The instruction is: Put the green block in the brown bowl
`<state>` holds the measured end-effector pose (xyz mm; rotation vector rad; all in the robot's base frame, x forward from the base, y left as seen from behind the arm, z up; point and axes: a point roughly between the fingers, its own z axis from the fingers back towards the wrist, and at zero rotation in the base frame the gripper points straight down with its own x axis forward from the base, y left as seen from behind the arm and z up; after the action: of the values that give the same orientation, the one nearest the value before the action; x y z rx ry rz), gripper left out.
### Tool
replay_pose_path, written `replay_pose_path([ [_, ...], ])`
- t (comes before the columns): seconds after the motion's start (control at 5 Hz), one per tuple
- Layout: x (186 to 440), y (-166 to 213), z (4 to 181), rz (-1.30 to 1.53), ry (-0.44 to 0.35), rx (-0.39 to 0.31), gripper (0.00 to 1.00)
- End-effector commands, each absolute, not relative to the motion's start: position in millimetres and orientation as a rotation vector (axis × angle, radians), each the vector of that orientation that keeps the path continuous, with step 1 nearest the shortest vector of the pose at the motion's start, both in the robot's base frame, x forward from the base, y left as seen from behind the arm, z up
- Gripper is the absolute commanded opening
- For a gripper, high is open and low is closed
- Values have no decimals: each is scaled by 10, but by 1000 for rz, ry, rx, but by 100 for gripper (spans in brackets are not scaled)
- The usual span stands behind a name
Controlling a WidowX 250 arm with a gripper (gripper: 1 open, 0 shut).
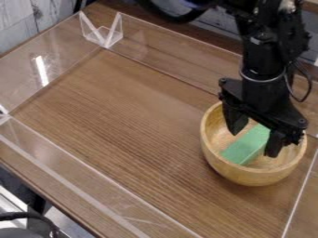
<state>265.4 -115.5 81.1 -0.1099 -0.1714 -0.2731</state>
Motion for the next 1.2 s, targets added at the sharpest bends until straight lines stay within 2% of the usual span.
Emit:
replay_pose_path([
  [0.0,2710,-1134,1034,-265,-225,-131,100],
  [0.4,2710,-1065,1179,-248,-231,-146,100],
  [0.6,2731,-976,1337,-233,-248,-149,100],
  [0.8,2766,-780,1624,-194,-287,-140,100],
  [1.0,2762,-568,1836,-148,-316,-119,100],
])
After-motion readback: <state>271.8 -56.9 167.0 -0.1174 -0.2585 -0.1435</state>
